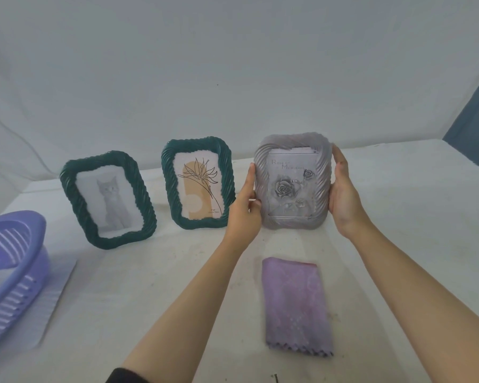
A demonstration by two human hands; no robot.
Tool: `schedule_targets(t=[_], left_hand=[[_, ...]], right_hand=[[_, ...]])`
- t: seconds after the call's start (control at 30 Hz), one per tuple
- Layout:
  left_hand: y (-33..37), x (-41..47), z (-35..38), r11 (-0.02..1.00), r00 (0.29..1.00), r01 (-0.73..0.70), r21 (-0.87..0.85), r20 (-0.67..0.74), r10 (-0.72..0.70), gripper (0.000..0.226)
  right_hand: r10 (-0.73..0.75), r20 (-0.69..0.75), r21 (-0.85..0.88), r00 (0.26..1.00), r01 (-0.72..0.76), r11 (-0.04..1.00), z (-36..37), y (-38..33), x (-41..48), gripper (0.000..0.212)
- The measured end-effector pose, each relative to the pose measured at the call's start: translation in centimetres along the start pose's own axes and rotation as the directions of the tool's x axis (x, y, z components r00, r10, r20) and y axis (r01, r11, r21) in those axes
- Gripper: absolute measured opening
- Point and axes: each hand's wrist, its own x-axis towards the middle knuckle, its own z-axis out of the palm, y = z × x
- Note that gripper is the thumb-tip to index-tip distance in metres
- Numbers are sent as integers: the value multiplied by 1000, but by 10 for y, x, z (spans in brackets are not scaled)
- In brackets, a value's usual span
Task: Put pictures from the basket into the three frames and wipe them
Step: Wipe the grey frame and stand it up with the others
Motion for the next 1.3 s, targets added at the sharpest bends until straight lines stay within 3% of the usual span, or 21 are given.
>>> schedule_targets(t=[0.07, 0.33, 0.73, 0.87, 1.0, 1.1, 1.2, 1.3], left_hand=[[1, -1, 1, 1000, 1000, 0, 5, -6, 0, 77], [6, -9, 3, 1000, 1000, -13, 24, -18, 14, 75], [1, -36, 1, 997, 999, 47, 67, 9, -48, 72], [3, -74, -14, 991, 994, 101, 86, -38, -98, 56], [3, -123, -48, 983, 985, 121, 138, -140, -102, 37], [3, -158, -87, 978, 961, 159, 134, -249, -122, 40], [1, -182, -132, 967, 913, 199, 157, -390, -125, 40], [-1, -200, -176, 946, 836, 248, 208, -539, -101, 36]], right_hand=[[-39, -11, -13, 999, 39, 999, -2, 3, -2, 40], [-137, 12, -213, 990, 136, 967, -12, 21, -15, 54], [-39, 18, -387, 999, 43, 921, -20, 14, -47, 47], [-163, -104, -492, 981, 92, 866, -10, 13, -79, 56], [-288, -138, -586, 948, 156, 795, 18, 18, -114, 49], [-230, -61, -555, 971, 158, 816, 54, 19, -139, 40], [-126, 111, -499, 986, 165, 851, 99, 26, -155, 30], [-30, 308, -510, 951, 192, 839, 150, 39, -161, 30]])
